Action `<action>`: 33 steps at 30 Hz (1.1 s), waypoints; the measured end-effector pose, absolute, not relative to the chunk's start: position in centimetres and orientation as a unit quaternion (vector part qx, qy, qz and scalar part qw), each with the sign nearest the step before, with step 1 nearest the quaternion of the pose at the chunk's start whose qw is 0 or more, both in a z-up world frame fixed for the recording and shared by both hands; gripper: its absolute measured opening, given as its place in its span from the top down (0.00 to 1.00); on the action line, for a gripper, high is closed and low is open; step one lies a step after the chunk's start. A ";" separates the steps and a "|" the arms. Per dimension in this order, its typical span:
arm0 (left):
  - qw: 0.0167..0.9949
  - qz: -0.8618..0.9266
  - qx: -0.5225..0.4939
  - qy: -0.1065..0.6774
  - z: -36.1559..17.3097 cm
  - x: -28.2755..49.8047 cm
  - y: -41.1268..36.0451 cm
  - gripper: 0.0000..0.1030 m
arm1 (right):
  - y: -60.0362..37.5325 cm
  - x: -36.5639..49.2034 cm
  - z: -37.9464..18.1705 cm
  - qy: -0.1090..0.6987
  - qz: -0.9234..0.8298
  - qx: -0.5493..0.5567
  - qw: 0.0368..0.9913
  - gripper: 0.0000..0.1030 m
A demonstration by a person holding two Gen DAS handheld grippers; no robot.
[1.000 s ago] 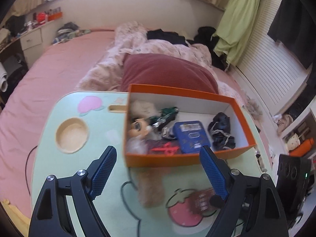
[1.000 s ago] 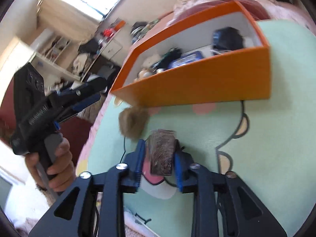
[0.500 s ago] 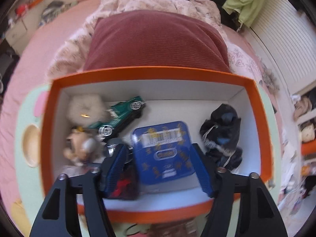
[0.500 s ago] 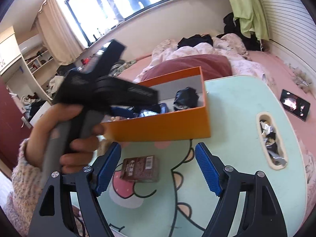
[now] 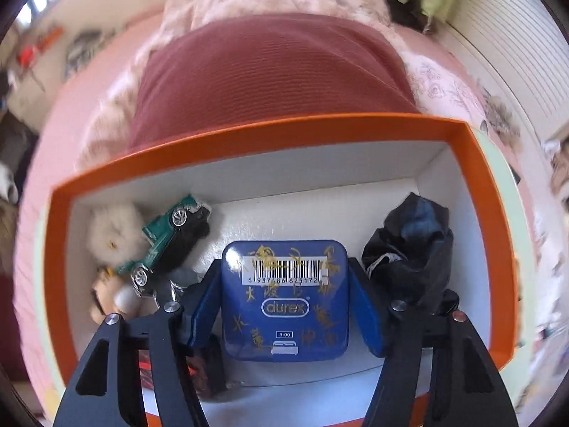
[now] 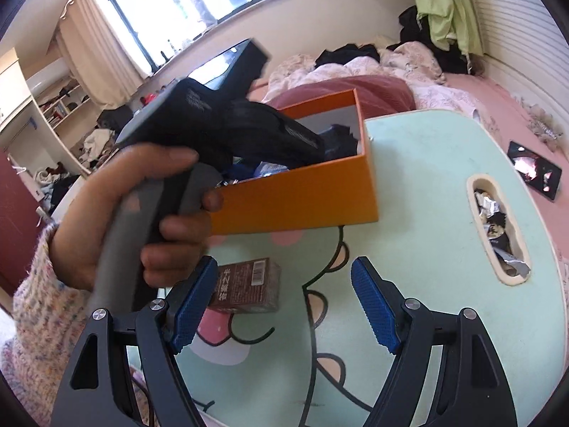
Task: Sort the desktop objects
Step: 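Set the brown packet on the table with the right gripper while the left gripper grasps the blue tin, then set the blue tin on the table with the left gripper while the right gripper grasps the black cloth bundle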
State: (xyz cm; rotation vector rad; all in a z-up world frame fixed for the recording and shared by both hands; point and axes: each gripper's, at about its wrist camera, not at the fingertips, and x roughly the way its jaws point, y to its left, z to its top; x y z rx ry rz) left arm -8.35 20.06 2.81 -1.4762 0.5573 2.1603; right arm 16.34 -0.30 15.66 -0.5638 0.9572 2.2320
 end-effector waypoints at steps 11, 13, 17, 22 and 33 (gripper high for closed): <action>0.325 0.807 -0.490 0.060 9.5 -7.9 15.3 0.37 | -0.1 16.9 15.8 0.369 0.849 -0.207 0.316 0.25; 0.348 0.813 -0.463 0.053 11.6 -6.2 13.6 0.37 | -0.1 17.0 16.0 0.367 0.848 -0.207 0.321 0.25; 0.347 0.828 -0.437 0.055 12.3 -3.5 8.8 0.37 | 0.7 17.7 18.0 0.340 0.848 -0.206 0.350 0.25; 0.317 0.814 -0.483 0.059 7.8 -2.2 6.1 0.36 | 4.1 16.0 22.4 0.291 0.843 -0.232 0.389 0.27; 0.273 0.819 -0.483 0.146 2.9 -0.9 6.8 0.36 | 10.4 4.6 19.0 0.169 0.735 -0.489 0.437 0.57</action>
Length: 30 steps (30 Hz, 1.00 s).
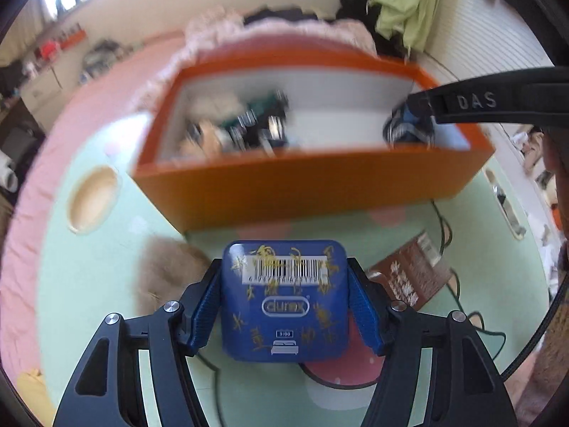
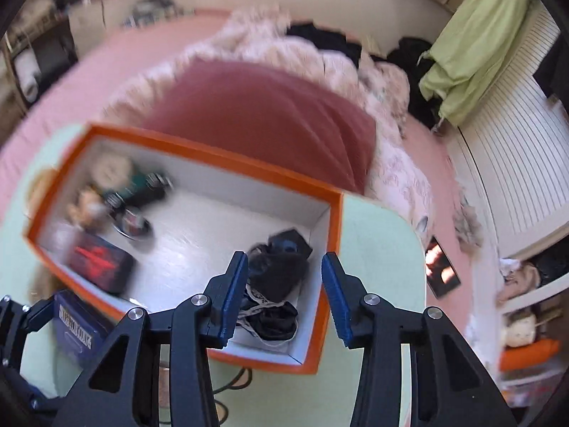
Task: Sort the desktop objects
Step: 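Set the blue tin on the table with the left gripper while the right gripper grasps the black cloth bundle, then lift the black cloth out with the right gripper while the left gripper reaches the green car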
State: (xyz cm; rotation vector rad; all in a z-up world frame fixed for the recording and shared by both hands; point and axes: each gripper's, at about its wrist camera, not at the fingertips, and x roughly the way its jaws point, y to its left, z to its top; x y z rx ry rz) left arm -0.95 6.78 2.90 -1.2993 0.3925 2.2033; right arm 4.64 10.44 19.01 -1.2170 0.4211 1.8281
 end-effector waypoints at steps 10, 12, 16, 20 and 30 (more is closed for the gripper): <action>0.303 0.852 -0.419 0.082 6.0 -0.1 4.7 0.24 | 11.0 4.0 16.5 0.144 0.725 -0.500 0.451 0.82; 0.315 0.856 -0.405 0.061 6.9 -0.1 4.0 0.21 | 10.7 4.7 17.5 0.155 0.749 -0.469 0.442 0.84; 0.317 0.864 -0.389 0.034 8.6 -0.8 2.8 0.17 | 10.0 8.0 21.0 0.218 0.808 -0.374 0.399 0.91; 0.298 0.872 -0.388 0.002 10.0 -2.8 1.3 0.16 | 7.7 11.7 24.9 0.260 0.858 -0.290 0.334 0.91; 0.276 0.860 -0.427 -0.037 8.9 -5.1 -0.4 0.16 | 9.3 9.9 22.6 0.353 0.822 -0.326 0.307 0.37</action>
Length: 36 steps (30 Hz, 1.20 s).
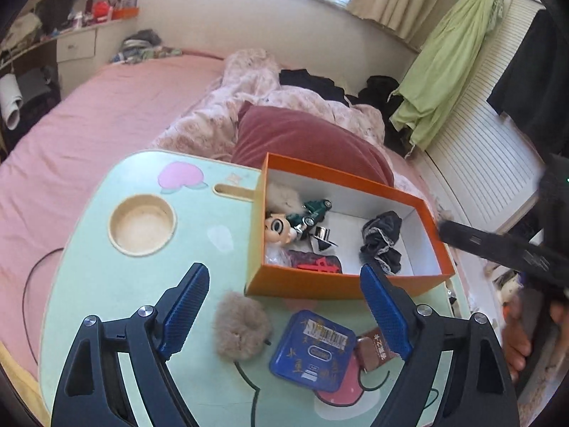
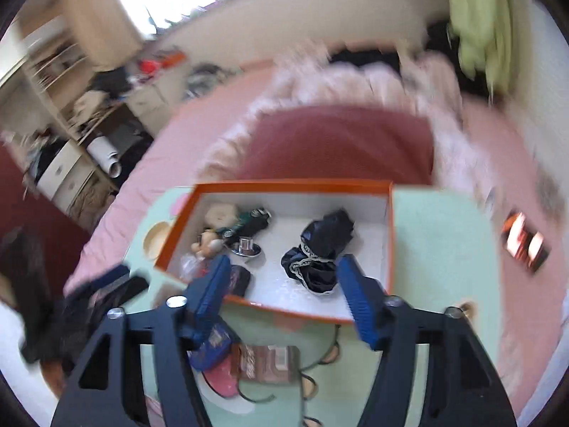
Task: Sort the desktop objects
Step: 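Lift the black cloth out with the right gripper while the left gripper reaches the green car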
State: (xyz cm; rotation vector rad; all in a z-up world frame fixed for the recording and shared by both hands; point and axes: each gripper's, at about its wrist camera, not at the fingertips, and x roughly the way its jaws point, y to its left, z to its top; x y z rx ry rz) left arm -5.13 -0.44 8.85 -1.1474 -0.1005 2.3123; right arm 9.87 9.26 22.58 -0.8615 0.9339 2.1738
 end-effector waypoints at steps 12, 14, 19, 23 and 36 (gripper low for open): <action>0.252 0.884 -0.395 -0.010 11.0 -5.6 -0.3 0.16 | 13.2 1.5 16.2 0.228 0.743 -0.474 0.415 0.69; 0.252 0.887 -0.386 0.007 11.7 -5.9 0.5 0.16 | 12.7 1.9 16.5 0.224 0.755 -0.460 0.411 0.73; 0.266 0.875 -0.400 0.054 12.5 -7.8 3.8 0.16 | 10.6 7.1 20.5 0.299 0.820 -0.338 0.352 0.73; 0.263 0.856 -0.430 0.119 11.5 -9.8 7.9 0.32 | 6.7 11.6 23.4 0.275 0.853 -0.300 0.326 0.73; 0.230 0.805 -0.511 0.196 5.0 -13.0 15.5 0.75 | 3.0 14.8 15.1 0.317 0.821 -0.365 0.305 0.68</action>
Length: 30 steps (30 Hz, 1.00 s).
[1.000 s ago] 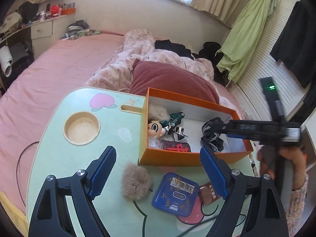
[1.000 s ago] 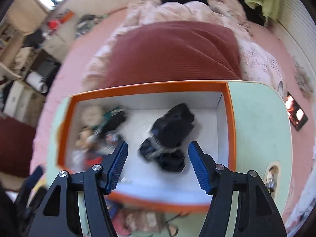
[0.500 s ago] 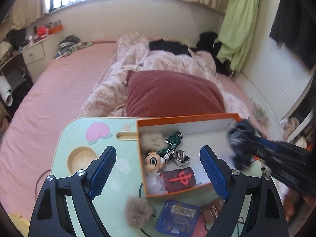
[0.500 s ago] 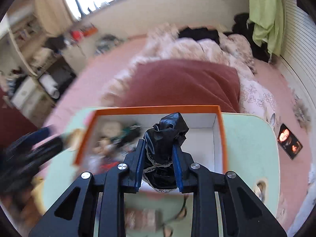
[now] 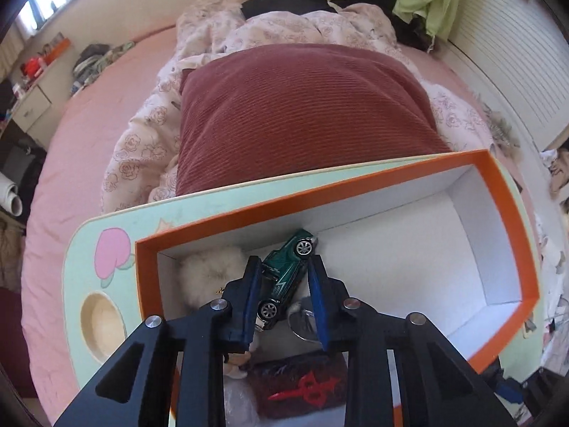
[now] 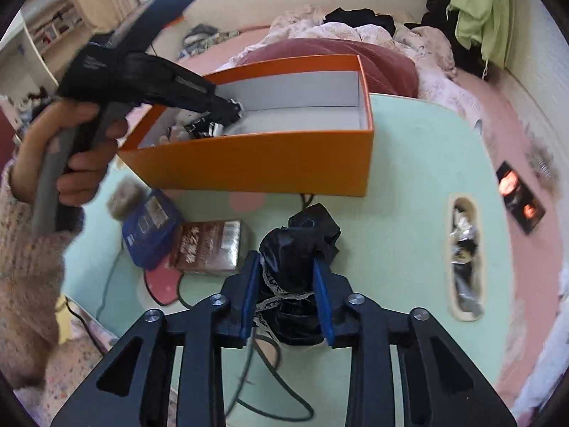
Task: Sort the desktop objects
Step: 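Lift the black cloth out with the right gripper while the left gripper reaches the green car, then lift the green toy car with the left gripper while the right gripper sets down the cloth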
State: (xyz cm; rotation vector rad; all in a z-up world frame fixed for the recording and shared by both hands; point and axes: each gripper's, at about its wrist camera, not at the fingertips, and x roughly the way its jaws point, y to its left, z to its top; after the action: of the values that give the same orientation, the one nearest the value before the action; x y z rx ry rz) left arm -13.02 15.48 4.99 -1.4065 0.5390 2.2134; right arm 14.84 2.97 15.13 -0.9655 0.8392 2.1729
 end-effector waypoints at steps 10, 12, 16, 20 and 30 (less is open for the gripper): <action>0.237 0.809 -0.474 0.254 4.3 -10.0 16.1 0.75 | 1.8 15.1 16.5 0.328 0.839 -0.301 0.313 0.62; 0.240 0.810 -0.459 0.274 3.9 -9.6 16.5 0.74 | 2.1 15.1 16.4 0.336 0.837 -0.295 0.315 0.62; 0.247 0.796 -0.509 0.215 3.2 -11.8 15.7 0.67 | 2.0 15.5 16.6 0.328 0.839 -0.281 0.330 0.62; 0.267 0.785 -0.522 0.200 3.6 -11.8 15.0 0.77 | 2.2 16.1 16.7 0.333 0.838 -0.276 0.332 0.62; 0.325 0.811 -0.476 0.097 9.3 -10.5 11.5 0.77 | 2.4 16.7 16.6 0.339 0.838 -0.270 0.332 0.62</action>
State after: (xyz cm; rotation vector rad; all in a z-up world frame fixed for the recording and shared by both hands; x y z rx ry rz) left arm -10.47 11.51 9.30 -1.2484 0.2538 2.1262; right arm 16.65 2.36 16.56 -0.7048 0.8851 2.1886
